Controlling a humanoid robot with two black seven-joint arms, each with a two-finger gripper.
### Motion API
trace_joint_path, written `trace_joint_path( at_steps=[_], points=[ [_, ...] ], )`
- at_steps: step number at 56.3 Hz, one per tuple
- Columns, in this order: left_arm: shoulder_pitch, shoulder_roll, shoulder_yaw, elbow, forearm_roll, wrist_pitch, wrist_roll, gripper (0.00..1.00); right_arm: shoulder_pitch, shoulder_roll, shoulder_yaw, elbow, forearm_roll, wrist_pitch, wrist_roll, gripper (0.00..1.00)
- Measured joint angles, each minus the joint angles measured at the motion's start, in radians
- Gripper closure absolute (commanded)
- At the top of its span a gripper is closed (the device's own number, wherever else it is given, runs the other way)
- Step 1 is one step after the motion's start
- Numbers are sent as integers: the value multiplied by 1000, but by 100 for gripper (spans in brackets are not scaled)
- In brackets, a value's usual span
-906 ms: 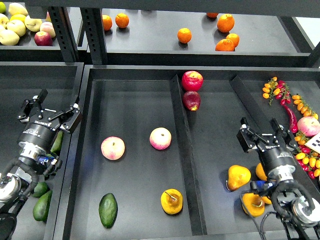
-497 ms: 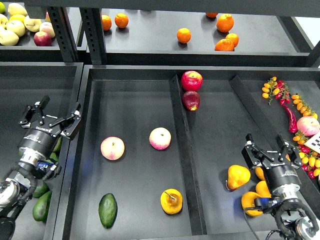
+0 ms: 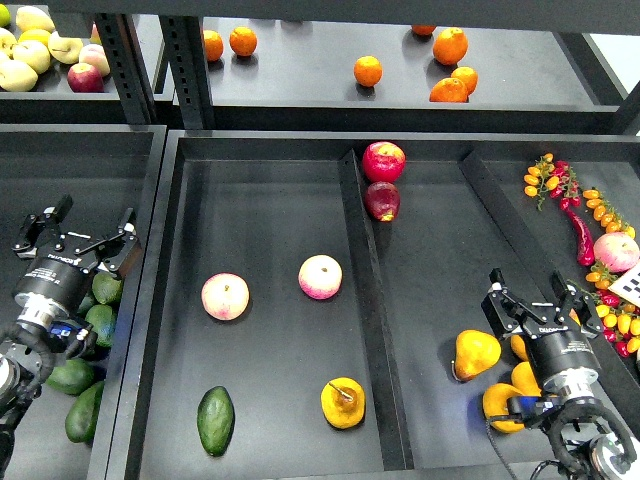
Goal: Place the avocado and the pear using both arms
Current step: 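Move the open left gripper toward the green avocado in the middle bin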
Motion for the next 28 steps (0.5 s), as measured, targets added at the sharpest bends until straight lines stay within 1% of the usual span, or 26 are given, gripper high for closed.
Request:
trace_joint_path(
  at_steps=[4,13,22,25,28],
  points=[
    [-2,4,2,0,21,-2,34,0,0,0,0,0,-1,0,0,0],
    [-6,24,21,-6,141,-2,125,0,4,0,5,-2,-5,0,0,0],
    [-45,71,94,-21,201,-2,243,0,21,-3,31,-12,-9,-2,0,0],
    [-67,88,131,-28,210,-2,263,0,28,-7,36,-16,-11,-3,0,0],
    [-94,110,175,-32,223,-2,272,0,32,-10,37,-20,-11,-4,0,0]
  ],
)
